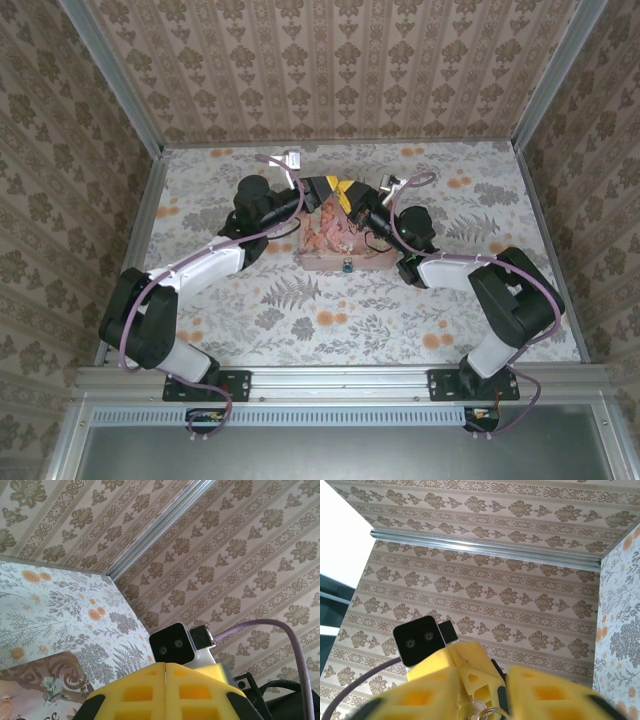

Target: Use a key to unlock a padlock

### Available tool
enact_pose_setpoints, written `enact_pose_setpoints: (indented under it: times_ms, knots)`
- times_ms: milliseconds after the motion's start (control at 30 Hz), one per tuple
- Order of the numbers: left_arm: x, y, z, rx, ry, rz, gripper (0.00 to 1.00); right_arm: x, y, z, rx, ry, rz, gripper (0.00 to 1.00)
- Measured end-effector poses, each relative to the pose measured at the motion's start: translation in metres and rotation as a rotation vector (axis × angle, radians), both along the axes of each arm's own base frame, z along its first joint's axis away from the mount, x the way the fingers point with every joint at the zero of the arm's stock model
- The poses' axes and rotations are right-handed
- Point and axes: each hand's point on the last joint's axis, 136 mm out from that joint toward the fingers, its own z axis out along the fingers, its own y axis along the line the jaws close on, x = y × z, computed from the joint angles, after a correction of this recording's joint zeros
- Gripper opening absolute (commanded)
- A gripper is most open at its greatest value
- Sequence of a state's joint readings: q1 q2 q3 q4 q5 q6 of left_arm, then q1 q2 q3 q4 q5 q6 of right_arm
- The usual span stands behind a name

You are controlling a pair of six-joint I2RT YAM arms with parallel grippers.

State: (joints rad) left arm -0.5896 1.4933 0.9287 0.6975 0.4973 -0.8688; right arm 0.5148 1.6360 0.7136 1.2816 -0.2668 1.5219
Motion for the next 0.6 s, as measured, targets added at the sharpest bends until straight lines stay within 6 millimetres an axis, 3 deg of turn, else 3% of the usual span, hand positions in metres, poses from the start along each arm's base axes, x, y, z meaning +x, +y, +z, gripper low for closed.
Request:
enact_pose_setpoints:
  times_ms: [367,600]
  knots:
    - [0.001,0.000,-0.002,0.006,0.008,0.005,0.00,-0.008,-0.013,-0.027,-0.040,0.048,-0.023,0.76]
    - [0.004,0.002,-0.002,0.005,0.006,0.024,0.00,-0.011,-0.008,-0.027,0.001,0.084,-0.013,0.86]
